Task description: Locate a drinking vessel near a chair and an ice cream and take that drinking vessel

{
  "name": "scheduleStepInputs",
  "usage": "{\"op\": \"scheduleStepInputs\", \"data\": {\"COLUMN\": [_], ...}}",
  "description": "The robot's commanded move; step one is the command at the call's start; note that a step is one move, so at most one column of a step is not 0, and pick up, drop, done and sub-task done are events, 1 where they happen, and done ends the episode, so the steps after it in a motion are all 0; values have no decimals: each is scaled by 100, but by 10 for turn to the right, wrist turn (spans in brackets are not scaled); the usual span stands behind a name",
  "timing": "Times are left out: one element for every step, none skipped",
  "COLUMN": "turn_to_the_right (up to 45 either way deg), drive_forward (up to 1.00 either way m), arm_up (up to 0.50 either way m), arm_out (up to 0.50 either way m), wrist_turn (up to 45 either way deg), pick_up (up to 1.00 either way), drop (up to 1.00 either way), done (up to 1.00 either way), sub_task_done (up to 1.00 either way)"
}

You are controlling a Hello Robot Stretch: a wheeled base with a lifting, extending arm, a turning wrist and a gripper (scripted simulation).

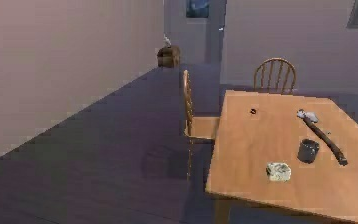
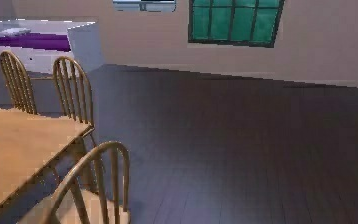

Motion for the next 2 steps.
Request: {"op": "scheduleStepInputs", "data": {"turn_to_the_right": [-450, -450], "drive_forward": [0, 0], "arm_up": [0, 0], "arm_out": [0, 0], "wrist_turn": [0, 0], "pick_up": [0, 0], "drop": [0, 0], "done": [0, 0], "sub_task_done": [0, 0]}}
